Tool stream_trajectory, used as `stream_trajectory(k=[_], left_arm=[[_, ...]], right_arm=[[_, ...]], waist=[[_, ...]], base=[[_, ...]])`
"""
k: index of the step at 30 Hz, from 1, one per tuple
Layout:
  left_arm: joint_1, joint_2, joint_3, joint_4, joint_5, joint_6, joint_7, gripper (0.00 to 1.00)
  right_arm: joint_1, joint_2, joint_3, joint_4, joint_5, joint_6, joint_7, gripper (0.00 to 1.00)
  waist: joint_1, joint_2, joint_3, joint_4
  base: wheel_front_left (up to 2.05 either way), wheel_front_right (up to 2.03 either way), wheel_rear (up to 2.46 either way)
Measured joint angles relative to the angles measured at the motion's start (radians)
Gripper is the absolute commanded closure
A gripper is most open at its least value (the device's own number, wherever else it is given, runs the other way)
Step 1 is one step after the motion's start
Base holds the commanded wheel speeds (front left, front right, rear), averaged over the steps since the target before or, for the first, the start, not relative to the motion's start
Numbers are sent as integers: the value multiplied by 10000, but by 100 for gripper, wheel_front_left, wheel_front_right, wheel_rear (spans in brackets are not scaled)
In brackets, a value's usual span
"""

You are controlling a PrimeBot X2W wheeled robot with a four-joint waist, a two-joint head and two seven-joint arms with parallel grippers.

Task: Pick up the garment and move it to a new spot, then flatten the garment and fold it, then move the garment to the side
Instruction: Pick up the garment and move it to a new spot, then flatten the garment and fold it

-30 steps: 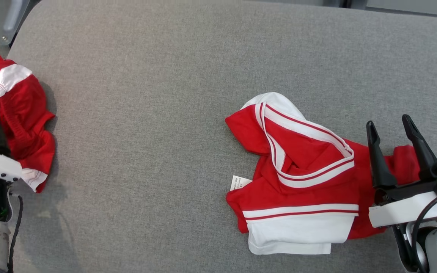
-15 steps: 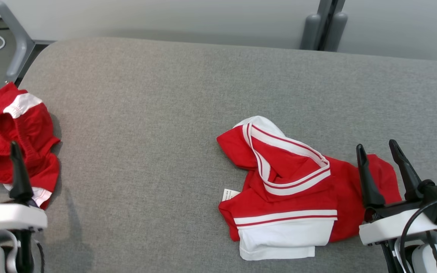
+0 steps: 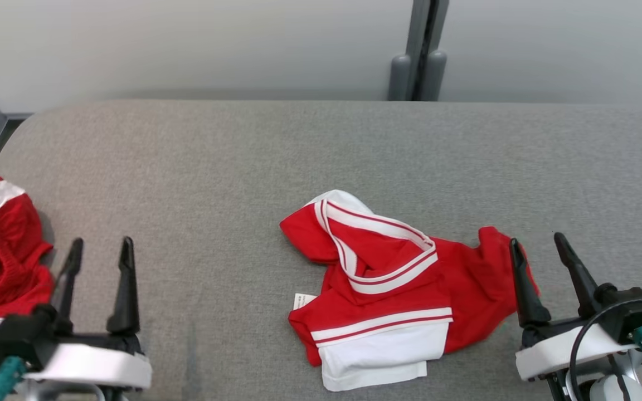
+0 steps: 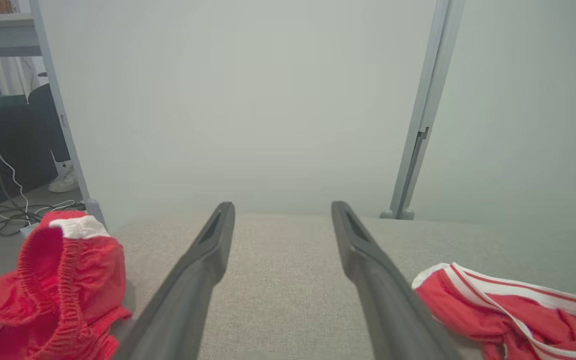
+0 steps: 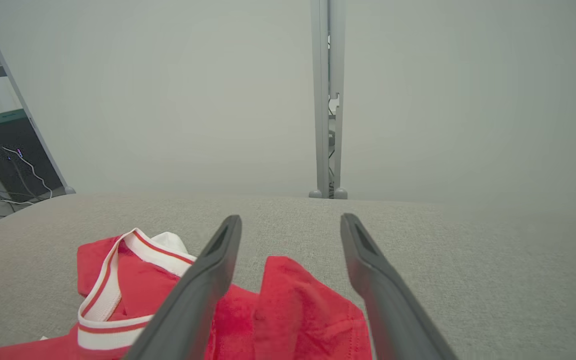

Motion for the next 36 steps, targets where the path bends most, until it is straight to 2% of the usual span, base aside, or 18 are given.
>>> stream_trajectory(k=[15, 36], left_arm=[[1579, 4, -798, -435, 560, 247, 803, 0], [1784, 163, -828, -401, 506, 453, 899, 0]], right_arm=[[659, -6, 58, 504, 115, 0, -73, 0], [1178, -56, -82, 169, 117, 0, 182, 0]], waist=[[0, 0, -1141, -745], [0, 0, -1375, -692]], base=[[0, 0, 0], [0, 0, 0]])
